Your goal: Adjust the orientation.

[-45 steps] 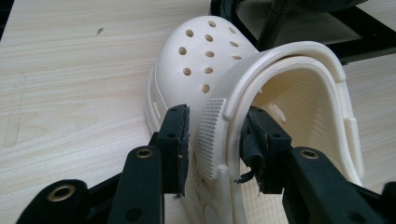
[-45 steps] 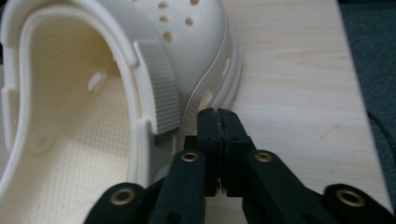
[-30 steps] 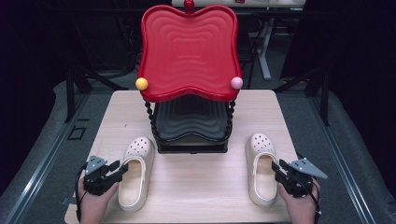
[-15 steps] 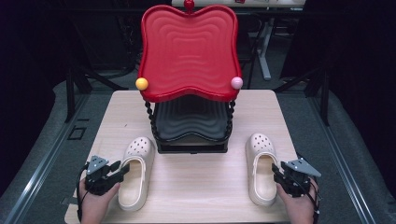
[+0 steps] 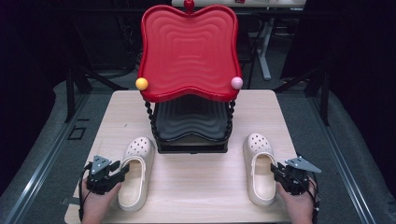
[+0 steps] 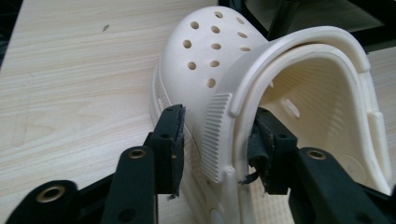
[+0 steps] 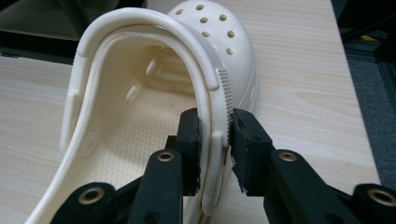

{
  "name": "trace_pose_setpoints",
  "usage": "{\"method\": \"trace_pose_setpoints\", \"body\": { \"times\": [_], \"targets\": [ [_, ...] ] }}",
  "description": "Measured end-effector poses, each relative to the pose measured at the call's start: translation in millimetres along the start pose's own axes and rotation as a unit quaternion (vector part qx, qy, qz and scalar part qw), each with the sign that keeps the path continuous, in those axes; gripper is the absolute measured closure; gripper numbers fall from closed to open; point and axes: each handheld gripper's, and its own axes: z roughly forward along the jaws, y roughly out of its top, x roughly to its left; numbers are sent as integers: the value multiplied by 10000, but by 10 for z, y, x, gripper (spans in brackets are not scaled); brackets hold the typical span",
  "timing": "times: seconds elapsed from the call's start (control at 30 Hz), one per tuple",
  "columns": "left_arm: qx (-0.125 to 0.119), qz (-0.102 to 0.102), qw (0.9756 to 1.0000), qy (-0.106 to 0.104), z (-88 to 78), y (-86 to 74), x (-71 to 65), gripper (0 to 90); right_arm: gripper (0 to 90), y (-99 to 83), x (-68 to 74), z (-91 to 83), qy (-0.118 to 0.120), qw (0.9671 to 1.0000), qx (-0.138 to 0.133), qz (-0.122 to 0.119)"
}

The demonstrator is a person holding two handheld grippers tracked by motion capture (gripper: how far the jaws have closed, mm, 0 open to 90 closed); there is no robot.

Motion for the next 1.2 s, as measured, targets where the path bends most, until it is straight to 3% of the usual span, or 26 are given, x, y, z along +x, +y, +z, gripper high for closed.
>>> {"method": "trace_pose_setpoints", "body": {
  "times": [0.13,0.23,0.57,0.9,1.2],
  "targets": [
    [27,14,10000,-65,12,-1,-1,625,734,5,33,-7,94,9999,-19,-54],
    [33,-117,9999,-113,9,-1,27,642,733,10,48,-8,284,9995,-55,-140],
    [63,-93,9999,-33,16,1,13,655,730,14,13,63,505,9985,-29,-196],
    [53,-99,9999,26,16,0,5,677,683,4,63,60,370,9990,-33,-229],
    [71,-31,9997,236,9,21,-8,729,742,40,83,79,265,9995,46,-176]
  ]
}}
